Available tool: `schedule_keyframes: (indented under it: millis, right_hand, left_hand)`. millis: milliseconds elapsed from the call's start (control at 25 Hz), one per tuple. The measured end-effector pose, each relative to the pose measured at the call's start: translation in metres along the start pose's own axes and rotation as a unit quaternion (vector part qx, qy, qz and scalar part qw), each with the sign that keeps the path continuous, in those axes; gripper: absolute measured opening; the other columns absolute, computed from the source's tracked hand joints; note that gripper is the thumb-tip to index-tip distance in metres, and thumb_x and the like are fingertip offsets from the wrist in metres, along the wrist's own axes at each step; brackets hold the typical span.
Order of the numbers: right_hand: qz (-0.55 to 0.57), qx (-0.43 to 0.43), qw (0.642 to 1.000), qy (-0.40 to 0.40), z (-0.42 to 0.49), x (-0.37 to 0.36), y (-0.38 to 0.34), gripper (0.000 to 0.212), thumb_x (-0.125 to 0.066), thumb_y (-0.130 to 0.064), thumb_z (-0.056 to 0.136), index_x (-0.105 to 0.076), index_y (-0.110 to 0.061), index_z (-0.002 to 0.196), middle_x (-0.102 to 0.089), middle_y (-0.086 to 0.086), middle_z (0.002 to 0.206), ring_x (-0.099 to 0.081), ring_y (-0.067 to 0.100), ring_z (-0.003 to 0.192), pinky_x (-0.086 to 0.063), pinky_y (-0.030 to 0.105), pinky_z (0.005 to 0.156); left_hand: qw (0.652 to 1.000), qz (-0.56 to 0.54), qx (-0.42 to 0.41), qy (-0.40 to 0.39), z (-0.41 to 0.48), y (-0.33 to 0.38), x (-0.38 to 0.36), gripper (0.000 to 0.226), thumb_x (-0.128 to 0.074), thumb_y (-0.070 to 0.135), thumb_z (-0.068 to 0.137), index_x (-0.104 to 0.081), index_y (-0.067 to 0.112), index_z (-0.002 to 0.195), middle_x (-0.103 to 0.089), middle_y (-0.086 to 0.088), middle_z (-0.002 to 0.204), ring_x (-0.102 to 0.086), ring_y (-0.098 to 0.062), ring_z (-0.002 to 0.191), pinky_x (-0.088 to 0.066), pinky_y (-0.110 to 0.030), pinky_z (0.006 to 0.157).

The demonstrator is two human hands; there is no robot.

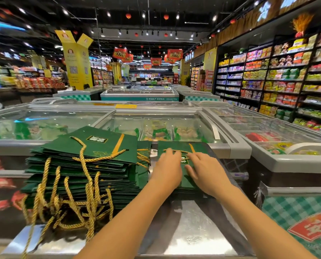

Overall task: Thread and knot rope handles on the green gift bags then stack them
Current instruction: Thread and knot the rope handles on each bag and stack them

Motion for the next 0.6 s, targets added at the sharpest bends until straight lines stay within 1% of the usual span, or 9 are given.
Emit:
schedule_keyframes:
  millis: [80,160,240,320,400,480,520,560,600]
  right_hand:
    - [0.138,-0.010,0.988,0.072,0.005,0.026,-0.022,0.026,-0.051,-0.030,0.103,-0.063,-0.020,0.123,-0.068,0.002,0.112,-0.063,0.023,0.101,-0.050,0.042,0.082]
    - [0.289,-0.029,0.954,0.078,0.011,0.048,-0.051,0.014,-0.054,-0.027,0.100,-0.067,-0.022,0.096,-0.069,-0.005,0.086,-0.062,0.011,0.079,-0.045,0.034,0.070]
    - [0.355,-0.041,0.933,0.036,0.017,0.061,-0.084,0.028,-0.056,-0.034,0.100,-0.068,-0.017,0.081,-0.067,-0.005,0.068,-0.059,0.006,0.064,-0.044,0.030,0.063]
    - [0.404,-0.048,0.913,-0.035,0.021,0.063,-0.114,0.046,-0.055,-0.047,0.100,-0.071,-0.007,0.083,-0.070,0.008,0.070,-0.061,0.013,0.060,-0.053,0.034,0.069]
    - [0.441,-0.069,0.891,-0.086,0.024,0.056,-0.135,0.064,-0.055,-0.059,0.096,-0.069,0.002,0.088,-0.072,0.018,0.076,-0.061,0.018,0.058,-0.055,0.039,0.069]
    - [0.436,-0.103,0.889,-0.092,0.028,0.048,-0.145,0.074,-0.058,-0.069,0.089,-0.061,0.005,0.077,-0.061,0.018,0.068,-0.051,0.020,0.056,-0.044,0.034,0.062]
    - [0.431,-0.120,0.890,-0.088,0.028,0.046,-0.148,0.073,-0.060,-0.072,0.086,-0.057,0.000,0.071,-0.053,0.017,0.067,-0.045,0.019,0.057,-0.039,0.032,0.062]
    - [0.436,-0.135,0.885,-0.088,0.027,0.044,-0.151,0.071,-0.063,-0.072,0.083,-0.056,-0.003,0.069,-0.049,0.021,0.069,-0.041,0.019,0.059,-0.035,0.033,0.063]
    - [0.453,-0.154,0.873,-0.090,0.025,0.043,-0.152,0.071,-0.067,-0.070,0.081,-0.063,0.001,0.073,-0.051,0.030,0.075,-0.040,0.019,0.063,-0.035,0.033,0.065]
  left_hand:
    - [0.995,-0.046,-0.049,0.075,-0.018,0.008,0.045,0.025,-0.047,0.020,0.101,-0.057,0.017,0.124,-0.057,-0.004,0.120,-0.058,-0.025,0.108,-0.051,-0.043,0.088]
    - [0.987,-0.040,-0.067,0.142,-0.038,0.001,0.094,0.022,-0.049,0.025,0.100,-0.063,0.021,0.117,-0.063,0.002,0.112,-0.061,-0.019,0.101,-0.053,-0.041,0.085]
    - [0.985,-0.019,-0.033,0.169,-0.054,-0.027,0.137,0.022,-0.051,0.028,0.099,-0.066,0.023,0.114,-0.067,0.004,0.111,-0.062,-0.019,0.101,-0.053,-0.040,0.085]
    - [0.985,0.007,0.032,0.172,-0.066,-0.074,0.169,0.022,-0.052,0.031,0.098,-0.067,0.023,0.113,-0.069,0.004,0.112,-0.063,-0.021,0.101,-0.054,-0.041,0.085]
    - [0.979,0.056,0.102,0.170,-0.081,-0.121,0.188,0.024,-0.053,0.035,0.098,-0.066,0.022,0.113,-0.069,0.002,0.113,-0.063,-0.024,0.102,-0.053,-0.042,0.086]
    - [0.960,0.136,0.177,0.167,-0.097,-0.161,0.199,0.031,-0.054,0.045,0.097,-0.066,0.020,0.110,-0.067,-0.002,0.112,-0.059,-0.028,0.109,-0.047,-0.045,0.094]
    - [0.948,0.173,0.219,0.151,-0.103,-0.176,0.201,0.037,-0.052,0.052,0.096,-0.065,0.018,0.104,-0.065,-0.005,0.110,-0.056,-0.031,0.112,-0.042,-0.047,0.098]
    - [0.938,0.191,0.260,0.127,-0.109,-0.188,0.202,0.043,-0.050,0.057,0.095,-0.063,0.016,0.095,-0.063,-0.007,0.106,-0.053,-0.033,0.114,-0.038,-0.049,0.101]
    - [0.934,0.185,0.287,0.108,-0.114,-0.196,0.200,0.048,-0.048,0.061,0.094,-0.061,0.016,0.086,-0.061,-0.008,0.101,-0.051,-0.035,0.115,-0.035,-0.051,0.104]
Point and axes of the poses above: each hand's wrist, its own z-axis towards the middle knuckle, its own x-axis out of the back of the hand, y = z × x, the point moved 4 cm from there along z, towards the middle knuckle
